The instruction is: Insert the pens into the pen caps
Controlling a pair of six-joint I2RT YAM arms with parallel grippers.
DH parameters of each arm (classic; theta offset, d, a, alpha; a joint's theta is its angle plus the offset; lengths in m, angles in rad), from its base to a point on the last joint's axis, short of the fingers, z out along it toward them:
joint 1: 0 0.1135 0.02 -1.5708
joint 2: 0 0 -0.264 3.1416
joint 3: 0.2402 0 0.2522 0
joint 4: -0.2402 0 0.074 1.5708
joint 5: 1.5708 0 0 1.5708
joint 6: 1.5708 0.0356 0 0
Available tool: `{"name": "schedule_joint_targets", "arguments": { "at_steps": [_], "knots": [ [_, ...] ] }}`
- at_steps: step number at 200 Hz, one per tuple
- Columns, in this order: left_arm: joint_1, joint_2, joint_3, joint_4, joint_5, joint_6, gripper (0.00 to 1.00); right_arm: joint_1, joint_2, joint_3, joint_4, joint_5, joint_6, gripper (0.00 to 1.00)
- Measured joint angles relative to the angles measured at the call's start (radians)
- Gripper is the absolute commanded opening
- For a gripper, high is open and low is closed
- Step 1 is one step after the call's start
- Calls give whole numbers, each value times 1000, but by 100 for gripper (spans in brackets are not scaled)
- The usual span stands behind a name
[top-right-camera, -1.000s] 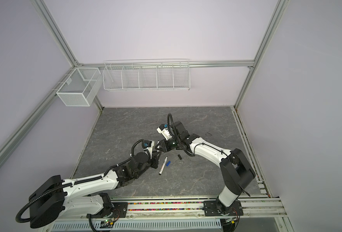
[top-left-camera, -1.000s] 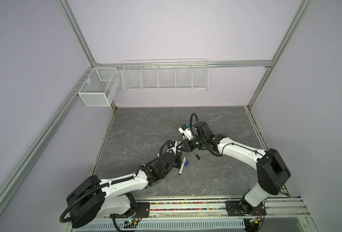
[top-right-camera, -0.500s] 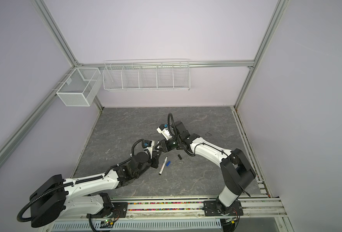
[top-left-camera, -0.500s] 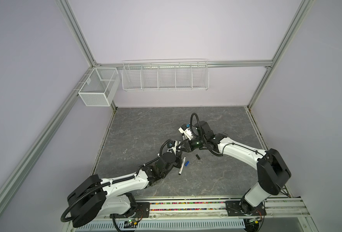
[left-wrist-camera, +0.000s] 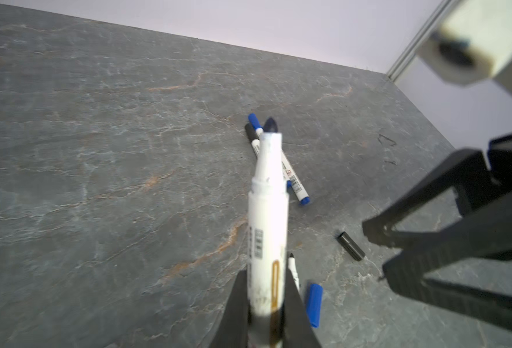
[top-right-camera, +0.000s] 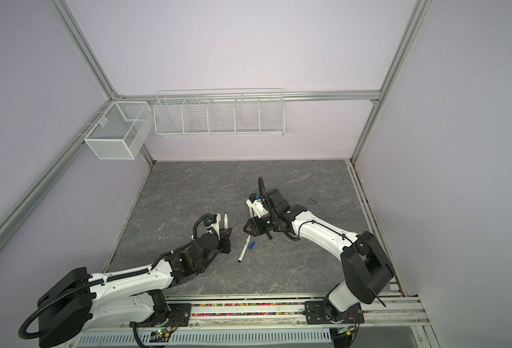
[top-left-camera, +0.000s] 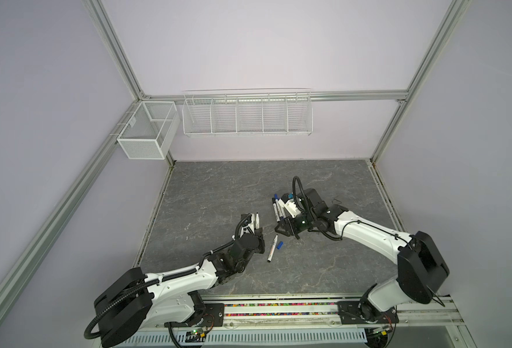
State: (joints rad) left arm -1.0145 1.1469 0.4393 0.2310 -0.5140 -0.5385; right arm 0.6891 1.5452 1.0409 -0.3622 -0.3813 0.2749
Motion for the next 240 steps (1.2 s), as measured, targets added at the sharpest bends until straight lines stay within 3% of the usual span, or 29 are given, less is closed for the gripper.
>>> {"name": "schedule_joint_targets", "arguments": {
  "at_steps": [17,32,52,117,240],
  "knots": [
    [0,-21,-8,-6,-39,-10,0,22,17,-13,-53,66,-11,51],
    [0,-33,-12,-8,-59,-14,0,43,47,-13,-80,111,-14,59],
    [0,-35,-13,-15,-72,-18,0,69,105,-10,-96,161,-22,60],
    [0,-35,-13,-24,-73,-20,0,114,248,81,-145,275,-33,60],
    [0,21,-12,-27,-50,-20,0,141,295,110,-188,429,-40,54]
  ]
}}
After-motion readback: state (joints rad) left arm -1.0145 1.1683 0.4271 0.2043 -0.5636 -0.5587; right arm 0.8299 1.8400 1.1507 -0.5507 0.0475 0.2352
